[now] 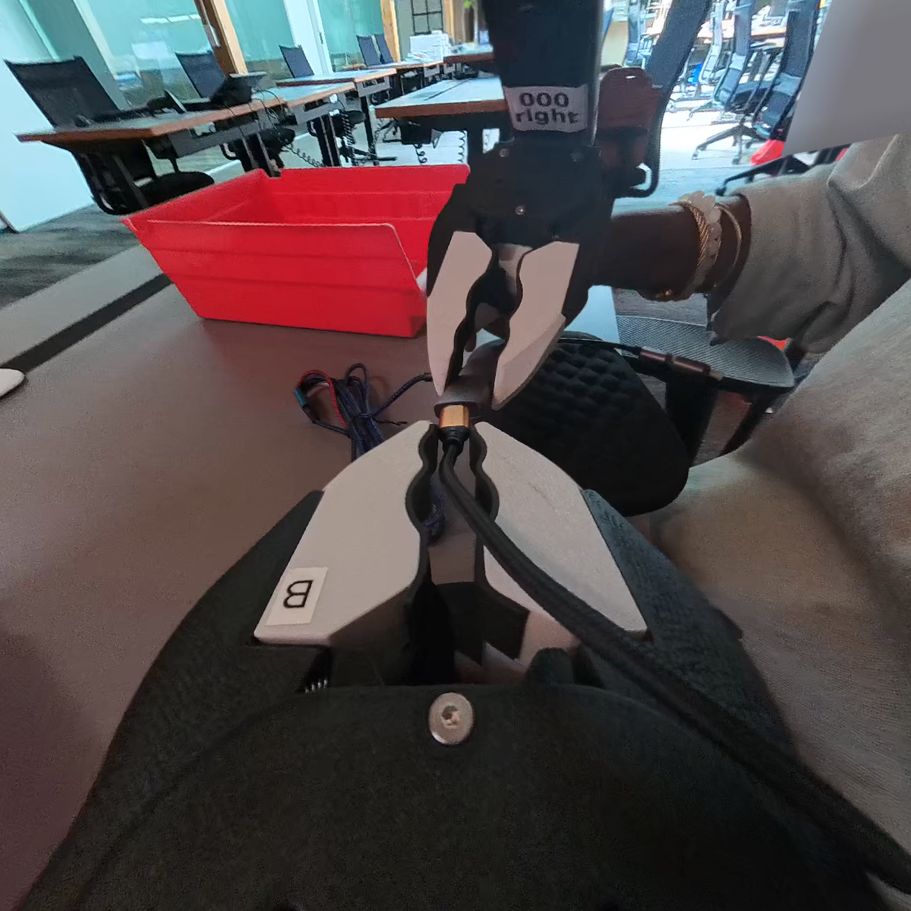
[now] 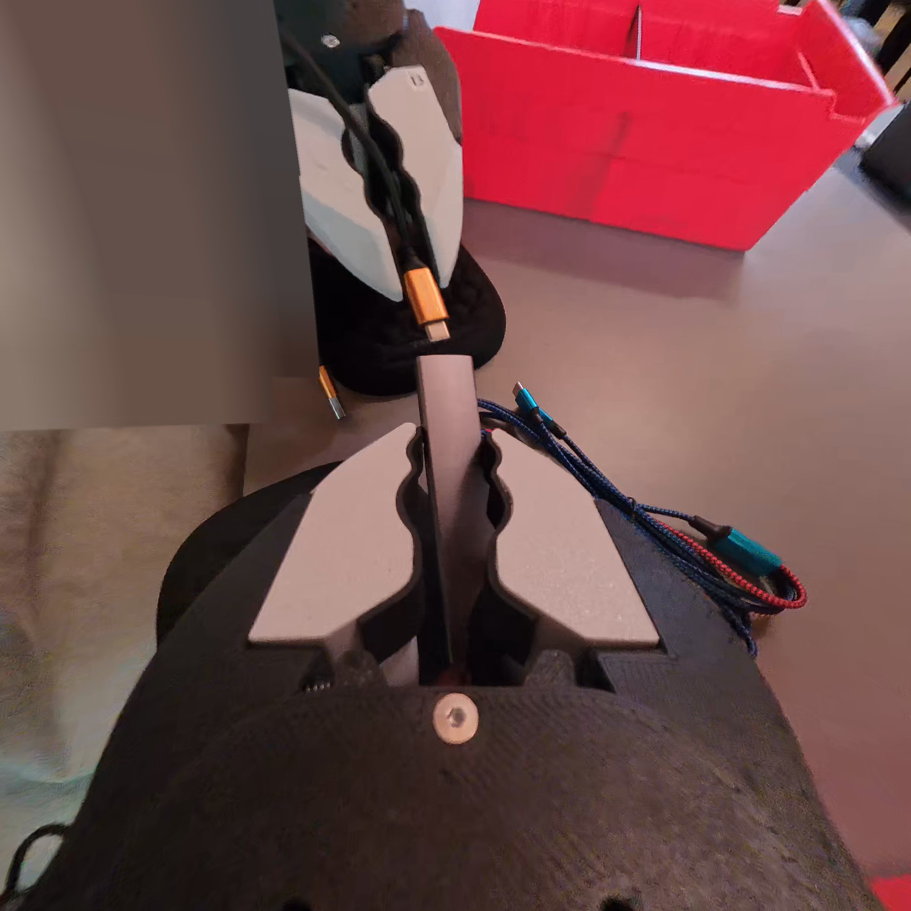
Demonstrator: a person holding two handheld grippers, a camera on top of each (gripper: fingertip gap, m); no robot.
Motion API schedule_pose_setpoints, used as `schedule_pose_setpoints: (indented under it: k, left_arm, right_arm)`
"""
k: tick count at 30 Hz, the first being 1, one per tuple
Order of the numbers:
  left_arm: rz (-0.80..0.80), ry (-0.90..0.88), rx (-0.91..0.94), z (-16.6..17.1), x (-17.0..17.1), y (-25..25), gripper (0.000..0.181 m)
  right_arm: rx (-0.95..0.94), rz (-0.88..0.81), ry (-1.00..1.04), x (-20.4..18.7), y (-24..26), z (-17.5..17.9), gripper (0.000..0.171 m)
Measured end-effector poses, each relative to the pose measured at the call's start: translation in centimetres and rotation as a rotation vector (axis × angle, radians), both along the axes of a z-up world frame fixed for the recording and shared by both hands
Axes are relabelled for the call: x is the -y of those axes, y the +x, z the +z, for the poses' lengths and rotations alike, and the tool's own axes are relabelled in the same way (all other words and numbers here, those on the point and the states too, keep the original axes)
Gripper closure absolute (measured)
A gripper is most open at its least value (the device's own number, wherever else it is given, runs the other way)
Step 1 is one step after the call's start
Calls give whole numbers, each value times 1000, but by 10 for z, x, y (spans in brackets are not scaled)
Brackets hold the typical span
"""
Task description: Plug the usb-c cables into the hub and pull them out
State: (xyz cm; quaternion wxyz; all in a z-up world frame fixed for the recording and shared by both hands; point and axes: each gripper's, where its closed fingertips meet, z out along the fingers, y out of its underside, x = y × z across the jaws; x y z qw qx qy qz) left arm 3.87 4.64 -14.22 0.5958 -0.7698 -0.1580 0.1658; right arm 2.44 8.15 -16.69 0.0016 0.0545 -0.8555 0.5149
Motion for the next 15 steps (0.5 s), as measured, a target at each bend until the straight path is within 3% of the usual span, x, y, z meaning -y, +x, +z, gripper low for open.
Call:
schedule_pose_setpoints:
  k: [6, 15]
  left_arm:
    - [-41, 7, 49, -4, -1, 2, 169]
    - [-67, 5, 53, -5, -3, 5, 169]
  right_arm:
    - [-43, 26, -100, 1, 7, 4, 149]
    - [-72, 23, -82, 2, 7, 0, 149]
